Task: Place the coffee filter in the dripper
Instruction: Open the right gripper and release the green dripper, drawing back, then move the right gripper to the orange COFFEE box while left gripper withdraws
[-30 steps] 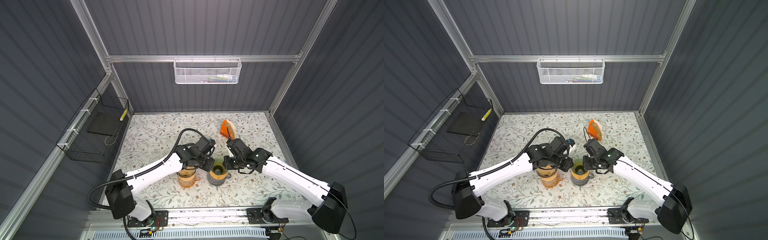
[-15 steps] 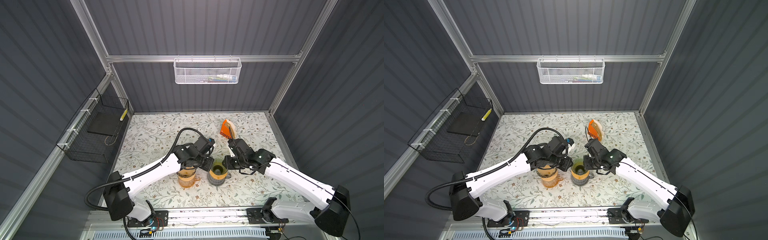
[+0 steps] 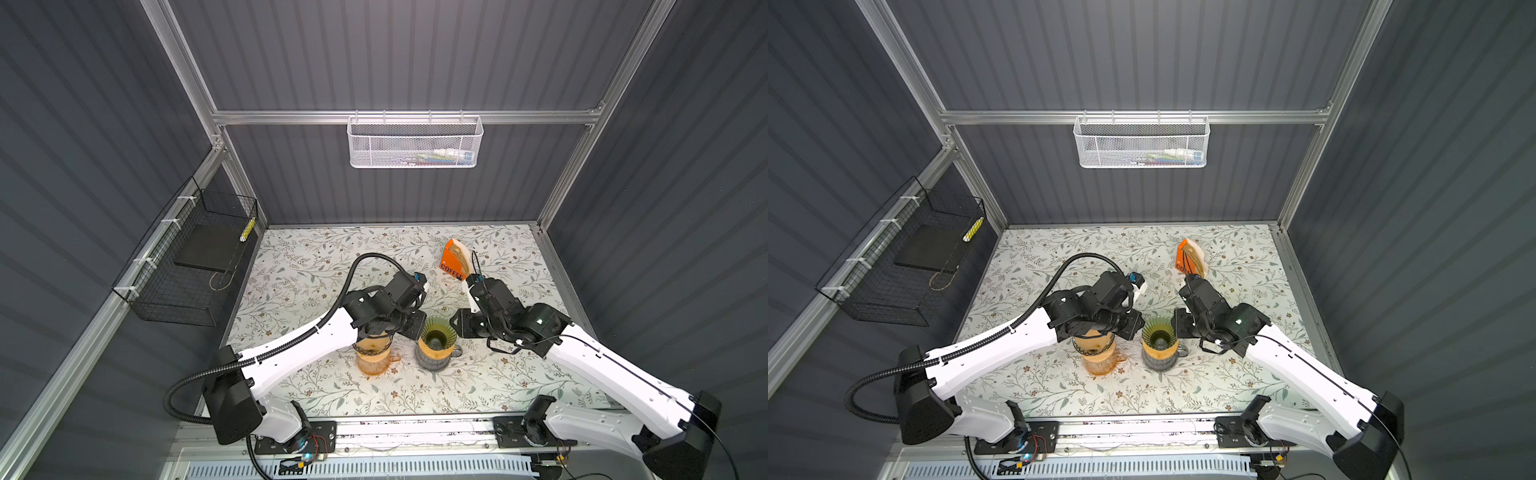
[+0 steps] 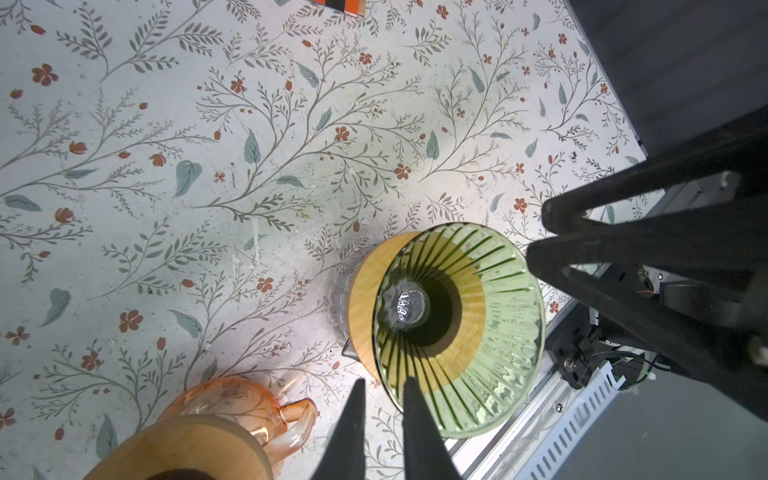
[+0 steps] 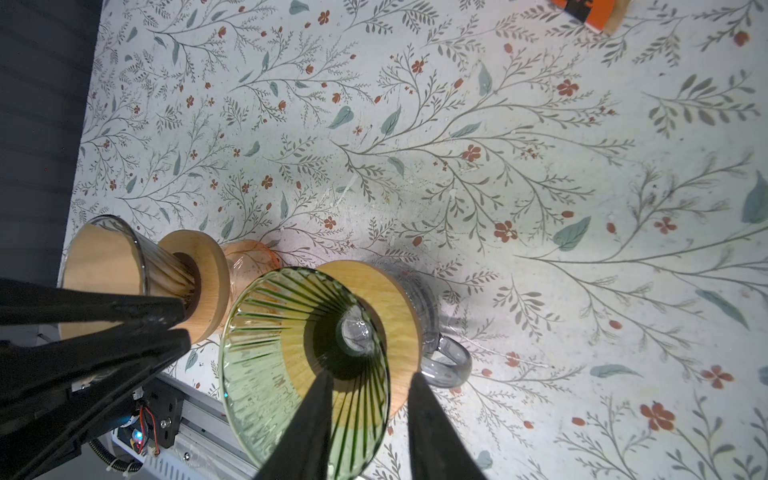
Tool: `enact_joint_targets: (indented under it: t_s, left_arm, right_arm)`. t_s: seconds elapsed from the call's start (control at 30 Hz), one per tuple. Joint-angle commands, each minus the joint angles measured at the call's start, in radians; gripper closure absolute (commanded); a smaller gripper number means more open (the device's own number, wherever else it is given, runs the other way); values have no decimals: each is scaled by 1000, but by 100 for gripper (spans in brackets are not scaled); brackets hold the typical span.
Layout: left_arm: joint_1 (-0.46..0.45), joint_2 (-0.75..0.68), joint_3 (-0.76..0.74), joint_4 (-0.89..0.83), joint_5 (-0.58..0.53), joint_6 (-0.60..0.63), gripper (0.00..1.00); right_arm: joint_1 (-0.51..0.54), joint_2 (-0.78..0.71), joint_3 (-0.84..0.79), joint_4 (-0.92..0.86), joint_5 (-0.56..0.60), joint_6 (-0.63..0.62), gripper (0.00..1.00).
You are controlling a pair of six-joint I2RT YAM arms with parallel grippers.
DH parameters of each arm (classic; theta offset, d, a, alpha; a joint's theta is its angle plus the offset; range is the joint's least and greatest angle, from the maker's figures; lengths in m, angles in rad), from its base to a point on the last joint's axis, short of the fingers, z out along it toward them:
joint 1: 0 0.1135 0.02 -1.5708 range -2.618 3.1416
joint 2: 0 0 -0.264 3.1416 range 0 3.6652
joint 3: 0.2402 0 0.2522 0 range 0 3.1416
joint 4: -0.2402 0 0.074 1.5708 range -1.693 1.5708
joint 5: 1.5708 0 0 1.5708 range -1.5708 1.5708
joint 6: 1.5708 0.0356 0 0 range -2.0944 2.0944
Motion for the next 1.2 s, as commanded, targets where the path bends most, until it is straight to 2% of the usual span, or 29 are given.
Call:
enact_joint_targets:
  t_s: [0.0,0.1,0.27,0.37,0.47,0.7,0.83,1.0,1.17]
  left_arm:
    - [-5,-39,-11,23,-32,-36,82]
    - [-4,-40,-12,29,-53,-46,81]
    - [4,-25,-14,57,-81,-50,81]
    - [48,-23,-25,104,-69,-68,81]
    - [118,-26,-45,168,4,-86,81]
    - [230,18,-9,236,126,-72,79]
    - [249,58,14,244,149,-60,79]
    - [319,76,-17,311,201,-91,79]
    - [400,92,-46,396,277,-128,79]
  right_arm:
    - [-14,-36,9,-34,34,-15,66]
    - [-66,-59,-1,-29,12,-46,64]
    - [-224,-86,-48,38,-46,-90,65]
    - [-298,-89,-74,99,-83,-123,65]
    - [-364,-56,-80,133,-97,-158,66]
    - [-521,78,-59,195,-124,-233,68]
    - [-584,180,-14,234,-167,-273,71]
    - [-648,313,44,284,-217,-306,73]
    - [-660,462,124,313,-196,-363,73]
